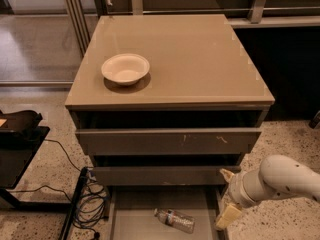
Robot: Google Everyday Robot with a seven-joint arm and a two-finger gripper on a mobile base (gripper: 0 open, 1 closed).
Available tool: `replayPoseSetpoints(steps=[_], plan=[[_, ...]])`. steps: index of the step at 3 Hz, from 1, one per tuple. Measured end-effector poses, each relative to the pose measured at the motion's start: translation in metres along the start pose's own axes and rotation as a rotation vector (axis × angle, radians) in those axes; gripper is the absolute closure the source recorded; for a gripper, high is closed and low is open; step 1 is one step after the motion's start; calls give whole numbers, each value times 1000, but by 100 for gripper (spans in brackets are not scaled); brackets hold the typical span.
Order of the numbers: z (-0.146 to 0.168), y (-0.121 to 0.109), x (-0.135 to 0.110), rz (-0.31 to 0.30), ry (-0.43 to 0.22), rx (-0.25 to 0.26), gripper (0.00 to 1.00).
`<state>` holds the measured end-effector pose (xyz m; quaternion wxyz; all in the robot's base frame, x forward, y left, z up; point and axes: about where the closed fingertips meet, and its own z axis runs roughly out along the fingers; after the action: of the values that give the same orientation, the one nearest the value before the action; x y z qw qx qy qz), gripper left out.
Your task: Pick water bottle from bottom drawer and place on counter
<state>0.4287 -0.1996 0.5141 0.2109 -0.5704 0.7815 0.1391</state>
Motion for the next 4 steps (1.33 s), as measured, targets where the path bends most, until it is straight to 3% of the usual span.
replayPoseSetpoints(steps=[1, 2, 4], plan=[[0, 0, 0, 0, 0, 0, 0], [20, 4, -1, -7, -71, -31, 0], [119, 20, 28, 0, -295, -28, 0]])
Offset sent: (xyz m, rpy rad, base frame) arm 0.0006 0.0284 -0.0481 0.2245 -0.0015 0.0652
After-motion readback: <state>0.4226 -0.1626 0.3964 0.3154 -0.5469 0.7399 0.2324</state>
